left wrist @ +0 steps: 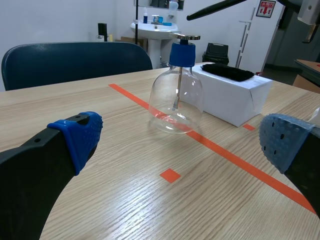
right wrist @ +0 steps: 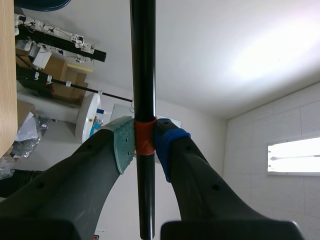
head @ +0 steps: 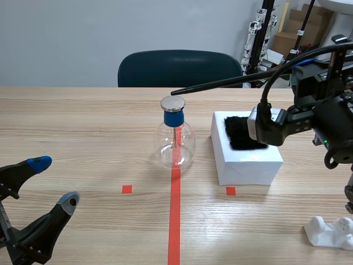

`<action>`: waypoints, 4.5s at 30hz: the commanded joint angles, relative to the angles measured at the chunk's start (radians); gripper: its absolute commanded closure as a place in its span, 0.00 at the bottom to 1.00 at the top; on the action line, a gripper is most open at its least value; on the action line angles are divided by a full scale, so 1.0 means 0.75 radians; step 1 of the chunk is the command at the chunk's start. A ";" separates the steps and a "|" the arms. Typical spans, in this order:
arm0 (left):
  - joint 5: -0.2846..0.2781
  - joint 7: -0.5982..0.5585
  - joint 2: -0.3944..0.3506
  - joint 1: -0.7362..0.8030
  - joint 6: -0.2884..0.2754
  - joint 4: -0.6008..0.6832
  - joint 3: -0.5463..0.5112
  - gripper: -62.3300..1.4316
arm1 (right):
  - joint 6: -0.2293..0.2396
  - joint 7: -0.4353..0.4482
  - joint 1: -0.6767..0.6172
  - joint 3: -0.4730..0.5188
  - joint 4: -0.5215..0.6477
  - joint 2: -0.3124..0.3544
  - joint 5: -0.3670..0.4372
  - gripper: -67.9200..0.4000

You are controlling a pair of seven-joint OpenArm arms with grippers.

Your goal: Do the electroscope experiment. hold the rod still at the electroscope

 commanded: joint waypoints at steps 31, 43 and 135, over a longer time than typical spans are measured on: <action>-0.013 -0.027 -0.009 -0.004 -0.004 0.010 -0.009 0.00 | -0.030 -0.004 0.002 0.078 0.101 0.004 -0.001 0.99; -0.013 -0.027 -0.009 -0.004 -0.004 0.010 -0.009 0.00 | -0.034 0.094 -0.226 0.354 0.329 0.004 0.339 0.99; -0.013 -0.027 -0.009 -0.004 -0.004 0.010 -0.009 0.00 | -0.190 0.698 -1.163 0.439 0.403 -0.104 1.168 0.99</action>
